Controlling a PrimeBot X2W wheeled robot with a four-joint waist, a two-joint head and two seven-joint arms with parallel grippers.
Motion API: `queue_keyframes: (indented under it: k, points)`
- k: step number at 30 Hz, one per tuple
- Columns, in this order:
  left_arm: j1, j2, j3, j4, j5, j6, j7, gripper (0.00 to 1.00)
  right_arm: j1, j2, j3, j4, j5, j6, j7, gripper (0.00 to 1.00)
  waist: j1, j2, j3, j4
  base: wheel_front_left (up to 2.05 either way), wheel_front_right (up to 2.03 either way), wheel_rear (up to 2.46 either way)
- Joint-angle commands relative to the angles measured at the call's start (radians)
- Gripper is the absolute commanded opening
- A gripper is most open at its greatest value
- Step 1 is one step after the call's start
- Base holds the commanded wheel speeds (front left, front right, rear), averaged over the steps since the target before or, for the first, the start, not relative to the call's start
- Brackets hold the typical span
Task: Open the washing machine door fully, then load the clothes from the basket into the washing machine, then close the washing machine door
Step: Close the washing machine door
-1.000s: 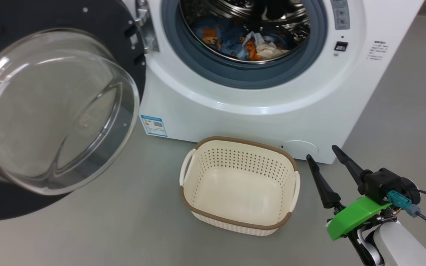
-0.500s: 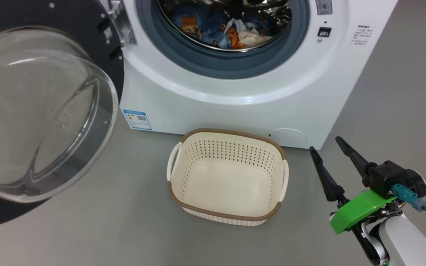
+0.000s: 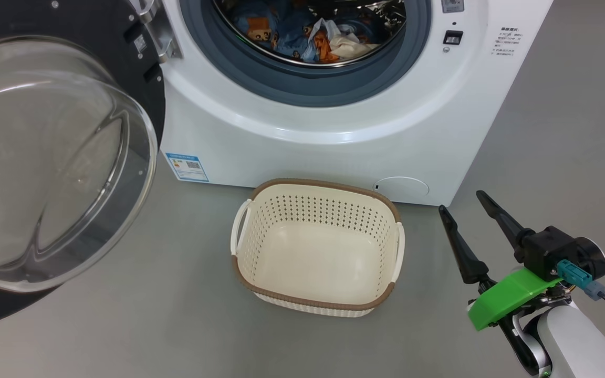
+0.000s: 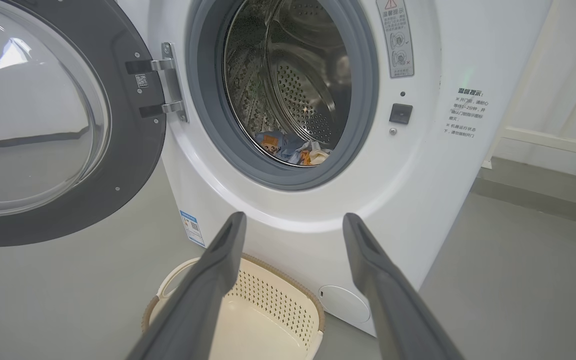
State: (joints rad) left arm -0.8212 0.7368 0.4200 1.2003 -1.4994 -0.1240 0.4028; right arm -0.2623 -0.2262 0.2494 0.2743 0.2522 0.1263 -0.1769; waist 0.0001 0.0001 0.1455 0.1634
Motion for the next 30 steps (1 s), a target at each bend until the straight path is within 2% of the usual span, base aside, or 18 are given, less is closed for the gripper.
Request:
queue_keyframes:
  k: [1,14,30]
  points:
    - [0.013,0.065,-0.005,-0.027,0.018,-0.007,0.03,0.0,0.002,-0.001,0.011,-0.025,-0.007,0.004,0.004,1.0,-0.0001,-0.0001,-0.005,0.002,0.0,0.0,0.0]
    - [0.071,0.037,-0.073,-0.136,0.02,-0.007,0.252,0.0,0.009,0.004,0.019,-0.009,0.006,0.004,-0.004,1.0,-0.0001,-0.0001,-0.03,0.016,0.0,0.0,0.0]
    - [0.199,0.007,-0.152,-0.336,-0.009,-0.007,0.53,0.0,0.035,0.015,0.057,0.073,0.076,0.004,-0.058,1.0,-0.0001,-0.0001,-0.138,0.03,0.0,0.0,0.0]
